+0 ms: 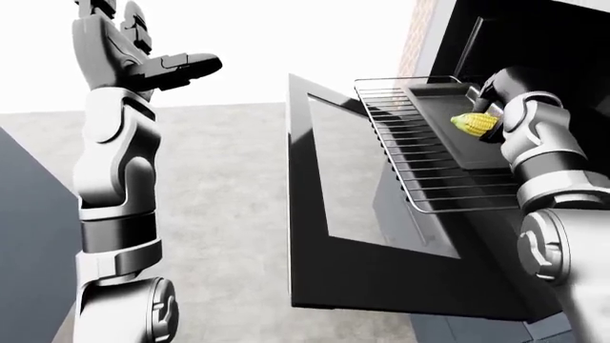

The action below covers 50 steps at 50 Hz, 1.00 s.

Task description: Place the corn on the rack of the oven.

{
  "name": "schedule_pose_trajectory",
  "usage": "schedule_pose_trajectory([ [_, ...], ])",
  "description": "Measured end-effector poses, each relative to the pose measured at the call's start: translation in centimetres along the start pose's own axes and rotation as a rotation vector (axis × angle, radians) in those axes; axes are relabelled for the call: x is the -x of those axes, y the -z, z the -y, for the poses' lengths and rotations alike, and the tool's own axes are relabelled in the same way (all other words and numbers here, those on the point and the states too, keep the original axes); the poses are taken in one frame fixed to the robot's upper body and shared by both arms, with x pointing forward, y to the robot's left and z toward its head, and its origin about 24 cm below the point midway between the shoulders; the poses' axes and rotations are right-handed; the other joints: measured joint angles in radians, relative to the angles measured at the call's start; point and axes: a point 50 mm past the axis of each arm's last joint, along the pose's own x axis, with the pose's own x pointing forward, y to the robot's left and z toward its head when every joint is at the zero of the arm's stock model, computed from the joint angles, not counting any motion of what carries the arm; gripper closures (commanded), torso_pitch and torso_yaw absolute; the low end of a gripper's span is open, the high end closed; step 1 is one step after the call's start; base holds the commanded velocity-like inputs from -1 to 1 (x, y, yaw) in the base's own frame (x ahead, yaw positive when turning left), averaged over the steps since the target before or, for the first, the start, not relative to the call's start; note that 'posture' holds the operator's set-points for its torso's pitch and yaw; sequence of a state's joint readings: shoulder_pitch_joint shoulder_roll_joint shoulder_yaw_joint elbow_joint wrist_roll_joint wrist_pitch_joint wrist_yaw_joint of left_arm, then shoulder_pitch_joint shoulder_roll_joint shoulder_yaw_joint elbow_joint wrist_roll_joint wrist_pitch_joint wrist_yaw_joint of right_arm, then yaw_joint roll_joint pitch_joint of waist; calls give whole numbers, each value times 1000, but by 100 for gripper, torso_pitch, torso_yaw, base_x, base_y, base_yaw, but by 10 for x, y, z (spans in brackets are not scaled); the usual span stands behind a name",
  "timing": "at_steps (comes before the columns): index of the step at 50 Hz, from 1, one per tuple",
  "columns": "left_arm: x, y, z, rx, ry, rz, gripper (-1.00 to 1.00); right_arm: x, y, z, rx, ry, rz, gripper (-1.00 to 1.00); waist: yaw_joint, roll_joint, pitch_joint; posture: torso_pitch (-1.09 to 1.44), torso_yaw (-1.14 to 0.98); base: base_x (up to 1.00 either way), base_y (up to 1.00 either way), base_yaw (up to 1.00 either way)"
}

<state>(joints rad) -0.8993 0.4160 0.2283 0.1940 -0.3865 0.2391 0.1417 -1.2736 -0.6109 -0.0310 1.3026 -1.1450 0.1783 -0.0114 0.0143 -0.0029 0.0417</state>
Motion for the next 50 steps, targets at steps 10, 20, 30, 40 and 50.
schedule_pose_trajectory([
  [10,0,2,0,1,2,-8,-100,0,-5,3,-5,54,10,65,-2,3,-1,0,0,0,0,0],
  [20,1,0,-1,0,-5,-3,-100,2,-5,-5,52,94,12,-12,-4,3,-5,0,0,0,0,0],
  [30,-1,0,-1,5,-2,-3,-100,3,-11,-7,52,117,29,-100,-3,5,-8,0,0,0,0,0],
  [40,0,-1,0,4,-3,0,-100,2,-12,-2,50,122,31,-100,-4,4,-8,0,0,0,0,0],
  [50,0,1,0,1,0,-7,-100,3,-29,8,-86,70,69,-100,-5,3,-7,0,0,0,0,0],
])
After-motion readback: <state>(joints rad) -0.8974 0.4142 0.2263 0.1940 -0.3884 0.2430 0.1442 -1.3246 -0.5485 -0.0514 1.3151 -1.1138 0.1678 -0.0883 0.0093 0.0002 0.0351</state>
